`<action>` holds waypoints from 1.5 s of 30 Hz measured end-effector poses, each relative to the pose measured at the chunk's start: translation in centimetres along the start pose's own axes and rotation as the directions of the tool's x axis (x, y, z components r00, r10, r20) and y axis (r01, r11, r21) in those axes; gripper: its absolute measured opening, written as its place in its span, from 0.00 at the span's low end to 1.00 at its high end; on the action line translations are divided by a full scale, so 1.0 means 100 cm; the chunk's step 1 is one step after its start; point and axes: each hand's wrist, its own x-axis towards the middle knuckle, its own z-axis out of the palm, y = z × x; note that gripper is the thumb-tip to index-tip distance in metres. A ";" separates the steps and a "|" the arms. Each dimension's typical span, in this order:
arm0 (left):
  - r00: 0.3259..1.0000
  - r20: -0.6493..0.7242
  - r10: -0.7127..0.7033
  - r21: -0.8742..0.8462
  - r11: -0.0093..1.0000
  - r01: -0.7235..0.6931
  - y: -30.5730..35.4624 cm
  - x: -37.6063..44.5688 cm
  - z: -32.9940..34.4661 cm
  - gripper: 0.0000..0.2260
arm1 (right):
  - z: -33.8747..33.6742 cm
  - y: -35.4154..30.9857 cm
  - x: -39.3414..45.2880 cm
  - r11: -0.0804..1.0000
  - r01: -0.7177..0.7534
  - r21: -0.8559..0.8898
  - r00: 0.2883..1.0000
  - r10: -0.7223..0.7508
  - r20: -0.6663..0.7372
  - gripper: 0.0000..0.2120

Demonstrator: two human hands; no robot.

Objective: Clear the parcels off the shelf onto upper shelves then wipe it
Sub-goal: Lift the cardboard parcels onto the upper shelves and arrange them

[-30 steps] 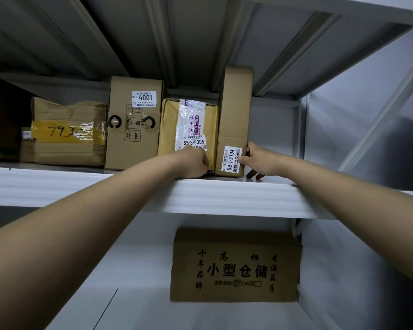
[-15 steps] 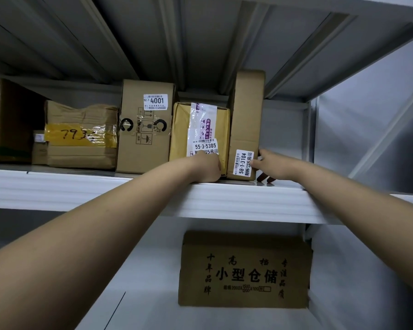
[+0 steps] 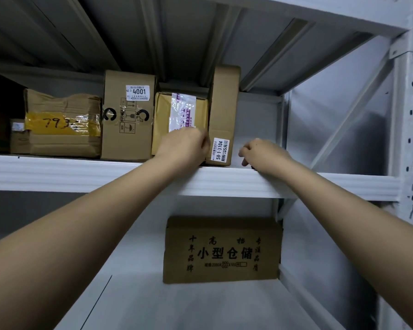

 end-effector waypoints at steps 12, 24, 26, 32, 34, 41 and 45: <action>0.893 -0.314 0.324 0.000 0.940 -0.341 0.034 -0.092 0.038 0.14 | 0.020 0.009 -0.126 0.940 0.318 0.126 0.846 -0.221 -0.486 0.15; 0.942 0.019 0.334 -0.116 0.937 -0.330 0.008 -0.201 0.144 0.29 | 0.174 0.038 -0.210 0.984 0.102 0.148 0.983 -0.077 -0.168 0.27; 0.951 0.124 0.282 -0.136 0.955 -0.265 -0.003 -0.216 0.162 0.29 | 0.197 0.040 -0.218 0.991 0.035 0.130 0.999 -0.030 -0.041 0.28; 0.911 0.405 0.075 -0.152 0.988 -0.014 -0.037 -0.232 0.200 0.29 | 0.237 0.066 -0.223 0.996 -0.085 0.017 0.985 0.081 0.155 0.29; 0.884 0.467 -0.016 -0.138 0.986 0.090 -0.045 -0.233 0.213 0.30 | 0.243 0.077 -0.217 0.994 -0.105 -0.017 0.974 0.106 0.198 0.30; 0.740 0.629 -0.236 -0.042 0.941 0.335 -0.065 -0.215 0.276 0.34 | 0.267 0.118 -0.163 0.961 -0.262 -0.087 0.902 0.276 0.331 0.31; 0.661 0.673 -0.331 -0.057 0.868 0.493 -0.065 -0.188 0.305 0.37 | 0.284 0.144 -0.124 0.947 -0.321 -0.026 0.888 0.310 0.338 0.29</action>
